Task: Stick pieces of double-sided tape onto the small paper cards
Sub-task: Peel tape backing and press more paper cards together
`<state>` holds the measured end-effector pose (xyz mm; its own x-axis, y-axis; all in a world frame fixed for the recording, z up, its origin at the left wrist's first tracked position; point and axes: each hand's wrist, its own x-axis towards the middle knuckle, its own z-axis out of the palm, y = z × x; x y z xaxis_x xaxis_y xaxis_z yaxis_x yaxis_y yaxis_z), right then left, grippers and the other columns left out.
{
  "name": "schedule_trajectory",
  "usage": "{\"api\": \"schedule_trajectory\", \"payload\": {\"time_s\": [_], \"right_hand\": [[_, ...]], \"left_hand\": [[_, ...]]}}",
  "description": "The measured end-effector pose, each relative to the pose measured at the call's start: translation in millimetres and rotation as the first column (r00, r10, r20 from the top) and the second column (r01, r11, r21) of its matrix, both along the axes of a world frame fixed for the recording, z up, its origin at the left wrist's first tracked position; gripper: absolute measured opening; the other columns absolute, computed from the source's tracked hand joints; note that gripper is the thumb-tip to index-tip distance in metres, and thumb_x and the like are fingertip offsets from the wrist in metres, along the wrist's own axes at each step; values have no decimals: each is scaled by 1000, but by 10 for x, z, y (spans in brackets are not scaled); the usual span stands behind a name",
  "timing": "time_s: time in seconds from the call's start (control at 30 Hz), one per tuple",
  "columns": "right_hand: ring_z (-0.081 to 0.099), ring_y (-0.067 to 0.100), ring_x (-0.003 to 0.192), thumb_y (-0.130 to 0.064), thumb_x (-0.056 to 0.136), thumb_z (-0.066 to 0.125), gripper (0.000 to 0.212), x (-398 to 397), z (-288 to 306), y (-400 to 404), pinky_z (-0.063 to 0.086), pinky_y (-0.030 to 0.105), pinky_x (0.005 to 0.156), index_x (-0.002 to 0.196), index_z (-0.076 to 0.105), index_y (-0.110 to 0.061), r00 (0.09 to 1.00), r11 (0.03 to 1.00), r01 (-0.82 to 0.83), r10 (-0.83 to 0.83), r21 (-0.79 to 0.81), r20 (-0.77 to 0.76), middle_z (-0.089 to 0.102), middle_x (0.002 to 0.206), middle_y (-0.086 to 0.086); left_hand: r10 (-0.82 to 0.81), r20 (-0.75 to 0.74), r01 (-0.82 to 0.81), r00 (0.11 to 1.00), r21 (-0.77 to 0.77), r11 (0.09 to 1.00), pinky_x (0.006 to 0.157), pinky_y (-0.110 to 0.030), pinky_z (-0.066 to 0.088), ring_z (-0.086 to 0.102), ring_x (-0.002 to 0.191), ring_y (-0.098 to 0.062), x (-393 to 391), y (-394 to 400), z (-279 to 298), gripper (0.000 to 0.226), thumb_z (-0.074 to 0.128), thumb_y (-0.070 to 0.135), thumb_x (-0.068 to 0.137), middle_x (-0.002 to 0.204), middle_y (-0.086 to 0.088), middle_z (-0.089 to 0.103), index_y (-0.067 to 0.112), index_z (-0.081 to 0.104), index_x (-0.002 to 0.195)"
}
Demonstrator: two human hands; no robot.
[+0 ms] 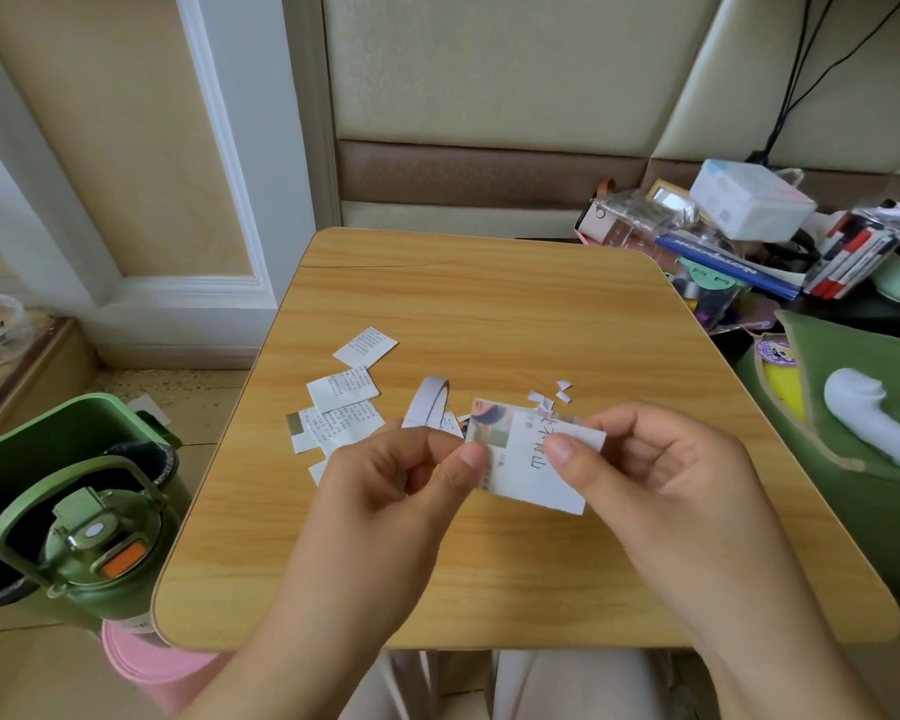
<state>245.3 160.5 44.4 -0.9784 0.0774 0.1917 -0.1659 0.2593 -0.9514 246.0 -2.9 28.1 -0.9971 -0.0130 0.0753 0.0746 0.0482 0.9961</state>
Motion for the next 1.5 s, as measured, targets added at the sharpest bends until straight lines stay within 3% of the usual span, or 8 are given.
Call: {"api": "schedule_trajectory", "payload": {"time_s": [0.1, 0.27, 0.4, 0.6, 0.83, 1.03, 1.17, 1.5], "right_hand": [[66, 21, 70, -30, 68, 71, 21, -3, -66, -4, 50, 24, 66, 79, 68, -11, 999, 990, 9, -4, -143, 36, 73, 76, 10], [64, 27, 70, -39, 63, 75, 34, -1, -70, -17, 50, 29, 68, 79, 68, -9, 999, 988, 20, -16, -154, 31, 71, 76, 15], [61, 30, 67, -41, 62, 74, 37, -4, -32, -17, 47, 31, 68, 79, 67, -9, 1000, 991, 4, -1, -130, 22, 69, 75, 18], [61, 24, 65, -45, 61, 72, 39, 3, -44, -34, 47, 32, 66, 80, 68, -11, 1000, 994, -10, 11, -112, 11, 69, 72, 16], [58, 3, 58, -24, 67, 73, 3, 19, -29, -68, 44, 11, 57, 69, 71, -22, 1000, 969, 25, -26, -247, -3, 66, 60, -4], [56, 0, 52, -21, 63, 80, 11, 22, 10, -154, 42, 9, 53, 62, 70, -25, 994, 955, 90, -102, -281, -27, 65, 55, -4], [56, 0, 51, -6, 74, 74, 25, 7, 1, -177, 43, 9, 53, 60, 69, -27, 989, 958, 136, -148, -253, -30, 66, 55, -5], [57, 3, 55, -10, 70, 80, 17, -13, -4, -122, 45, 14, 59, 69, 67, -20, 995, 995, 66, -71, -72, -74, 67, 59, -4]], "left_hand": [[-8, 20, 6, 1000, 62, 998, 60, -12, 30, 35, 59, -10, -4, -8, -15, 31, 75, 44, 74, 62, -11, 41, 15, 68, 64], [-10, 11, 9, 1000, 31, 999, 92, -24, 31, 42, 62, -11, -11, -16, -6, 27, 68, 45, 69, 69, -28, 51, 19, 70, 68], [-5, 43, -1, 999, 130, 991, 66, -20, 35, 41, 65, -13, -48, -29, 53, 29, 78, 51, 61, 70, -13, 52, 26, 76, 75], [-20, 41, 11, 999, 197, 980, 63, -28, 33, 40, 66, -16, -96, 8, 59, 23, 78, 43, 63, 68, -9, 55, 22, 76, 71], [10, 70, -33, 997, 327, 944, 75, -34, 31, 43, 77, -20, -110, 24, -31, 16, 70, 32, 68, 79, -12, 53, 16, 75, 67], [37, 60, -55, 998, 351, 935, 74, -23, 42, 55, 75, -14, -93, 48, -18, 7, 82, 24, 62, 72, -4, 68, 21, 76, 64], [46, 30, -53, 999, 363, 930, 66, -14, 44, 57, 71, -7, -87, 51, -48, 7, 69, 28, 66, 68, 2, 68, 24, 74, 62], [-25, 30, 17, 999, 252, 968, 68, -30, 34, 50, 66, -7, -69, -14, -17, 25, 68, 44, 55, 66, 2, 61, 22, 71, 66]]}}
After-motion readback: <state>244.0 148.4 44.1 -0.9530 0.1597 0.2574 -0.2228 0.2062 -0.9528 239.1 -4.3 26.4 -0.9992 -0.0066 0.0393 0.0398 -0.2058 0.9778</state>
